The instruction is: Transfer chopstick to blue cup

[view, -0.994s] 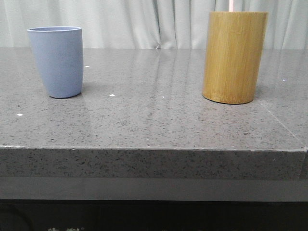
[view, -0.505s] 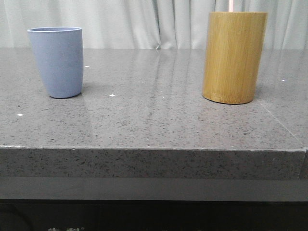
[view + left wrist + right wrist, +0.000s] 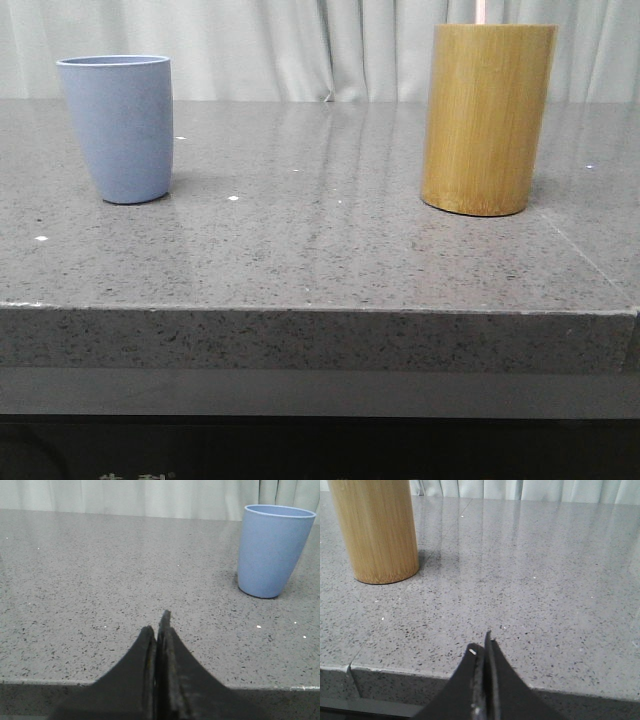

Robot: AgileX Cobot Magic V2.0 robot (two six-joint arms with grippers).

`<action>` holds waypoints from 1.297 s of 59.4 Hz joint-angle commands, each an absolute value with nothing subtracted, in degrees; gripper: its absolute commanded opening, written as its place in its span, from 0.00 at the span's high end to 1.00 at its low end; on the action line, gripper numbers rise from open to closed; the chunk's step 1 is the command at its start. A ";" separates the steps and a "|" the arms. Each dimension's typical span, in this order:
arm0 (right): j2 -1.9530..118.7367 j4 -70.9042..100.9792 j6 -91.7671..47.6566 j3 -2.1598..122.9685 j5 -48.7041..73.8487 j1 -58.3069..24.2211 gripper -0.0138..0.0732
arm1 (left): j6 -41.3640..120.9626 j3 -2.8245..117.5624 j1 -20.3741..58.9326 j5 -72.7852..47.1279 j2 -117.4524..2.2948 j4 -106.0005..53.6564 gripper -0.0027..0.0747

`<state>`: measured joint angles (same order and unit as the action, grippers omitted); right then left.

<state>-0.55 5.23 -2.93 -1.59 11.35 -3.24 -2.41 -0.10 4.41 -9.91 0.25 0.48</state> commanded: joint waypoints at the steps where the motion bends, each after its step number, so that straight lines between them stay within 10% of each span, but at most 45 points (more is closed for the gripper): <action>1: -1.81 4.91 -3.12 -1.33 6.39 -3.05 0.97 | -2.54 -0.48 4.26 -4.71 1.64 0.00 0.99; 62: 21.92 8.75 -3.12 33.95 19.88 -3.05 0.95 | -3.05 29.17 4.26 -9.20 -22.27 0.00 0.99; 68: 21.92 8.75 -3.12 33.95 19.88 -3.05 0.83 | -3.05 29.17 4.26 -8.98 -22.30 0.00 0.91; 77: 21.92 8.75 -3.12 33.95 19.88 -3.05 0.45 | -3.05 29.17 4.26 -9.79 -22.30 0.00 0.52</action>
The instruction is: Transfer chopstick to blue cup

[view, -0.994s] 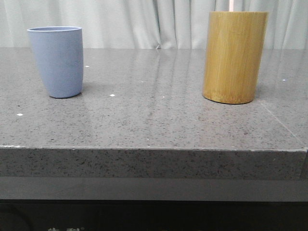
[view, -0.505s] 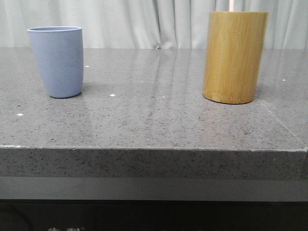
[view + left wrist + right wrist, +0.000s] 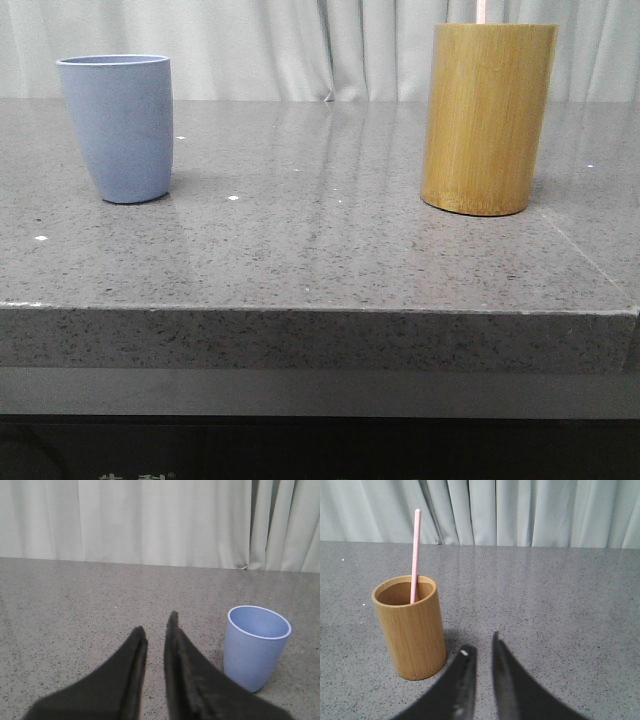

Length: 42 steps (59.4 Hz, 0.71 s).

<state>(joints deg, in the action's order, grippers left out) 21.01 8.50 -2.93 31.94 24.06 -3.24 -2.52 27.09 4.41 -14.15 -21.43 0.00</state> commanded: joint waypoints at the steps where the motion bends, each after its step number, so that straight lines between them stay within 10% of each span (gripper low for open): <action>1: 21.92 8.75 -3.12 33.95 19.88 -3.05 0.39 | -3.05 29.17 4.26 -9.79 -22.30 0.00 0.45; 12: 21.92 8.75 -3.12 33.95 19.92 -3.05 0.13 | -3.05 29.17 4.26 -9.79 -22.30 0.00 0.14; 42: 21.92 8.75 -3.12 33.95 19.99 -3.05 0.14 | -2.31 34.89 4.26 -11.27 -28.95 -0.93 0.14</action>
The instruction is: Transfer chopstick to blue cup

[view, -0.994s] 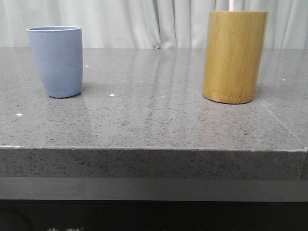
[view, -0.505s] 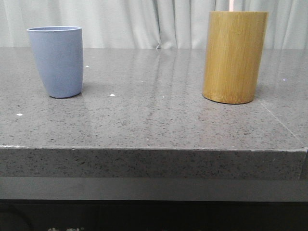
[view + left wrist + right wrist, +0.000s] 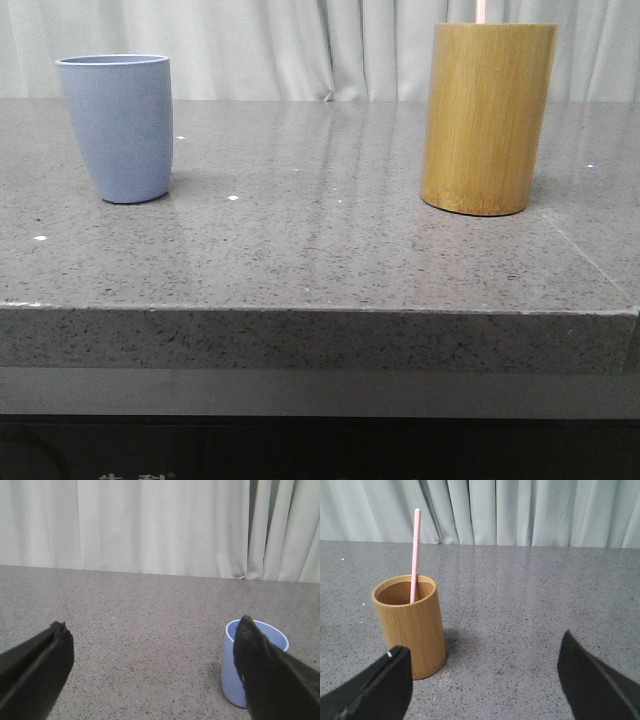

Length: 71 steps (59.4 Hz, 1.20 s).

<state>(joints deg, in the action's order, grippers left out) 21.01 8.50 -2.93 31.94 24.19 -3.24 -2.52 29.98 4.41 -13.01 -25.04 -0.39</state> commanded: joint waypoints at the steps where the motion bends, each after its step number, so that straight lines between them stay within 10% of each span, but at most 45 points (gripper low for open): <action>1: 21.92 8.75 -3.12 33.95 19.99 -3.05 0.14 | -1.99 35.65 4.26 -12.22 -29.84 -0.93 0.14; 50: 21.92 8.75 -3.12 33.95 20.33 -3.05 0.14 | 5.99 93.42 25.87 -62.90 -84.81 -4.74 0.14; 71: 21.92 8.75 -3.12 33.95 20.33 -3.05 0.14 | 5.99 98.15 25.98 -66.30 -95.15 -4.87 0.14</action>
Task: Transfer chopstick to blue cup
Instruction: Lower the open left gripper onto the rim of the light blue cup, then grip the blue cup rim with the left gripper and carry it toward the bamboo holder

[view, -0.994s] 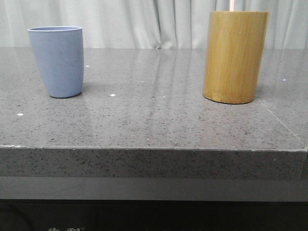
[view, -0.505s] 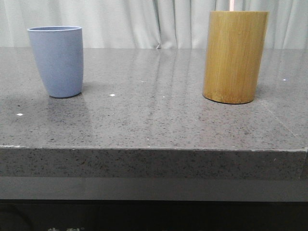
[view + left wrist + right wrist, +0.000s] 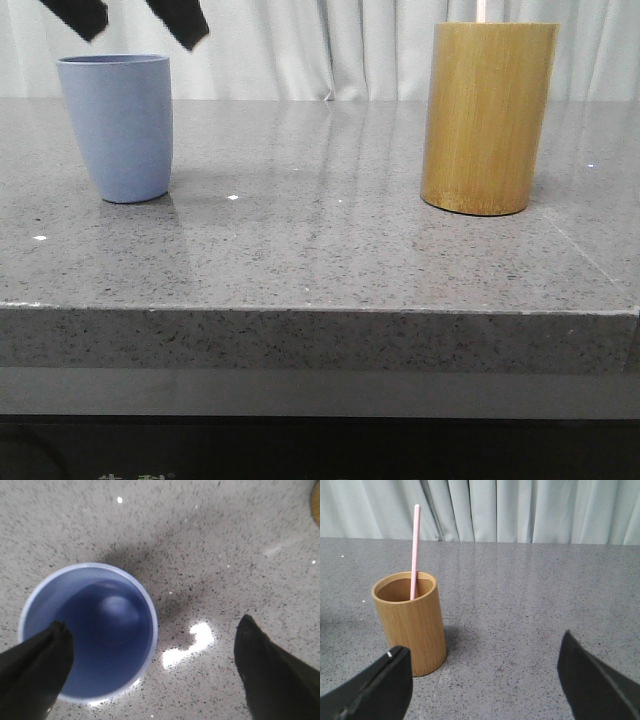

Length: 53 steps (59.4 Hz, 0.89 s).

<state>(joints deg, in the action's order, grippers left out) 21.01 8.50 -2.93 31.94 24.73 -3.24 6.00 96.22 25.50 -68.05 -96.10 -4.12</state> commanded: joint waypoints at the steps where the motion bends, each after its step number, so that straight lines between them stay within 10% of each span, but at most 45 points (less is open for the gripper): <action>1: 21.92 8.75 -3.12 33.95 20.33 -3.05 0.14 | 5.99 98.15 25.98 -66.30 -95.79 -4.87 0.14; 17: 21.92 8.75 -3.12 33.95 20.33 -3.05 0.14 | 6.20 98.15 25.98 -66.41 -98.87 -4.87 0.24; 38: 21.92 8.75 -3.12 33.95 20.33 -3.05 0.14 | 6.42 98.15 25.98 -66.41 -98.87 -4.87 0.98; 53: 21.92 8.75 -3.12 33.95 20.33 -3.05 0.14 | 6.42 100.83 26.82 -70.17 -98.87 -5.84 0.99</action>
<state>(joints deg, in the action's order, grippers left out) 21.01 8.50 -2.93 31.94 24.86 -3.24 6.48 97.53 25.75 -69.64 -101.53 -4.35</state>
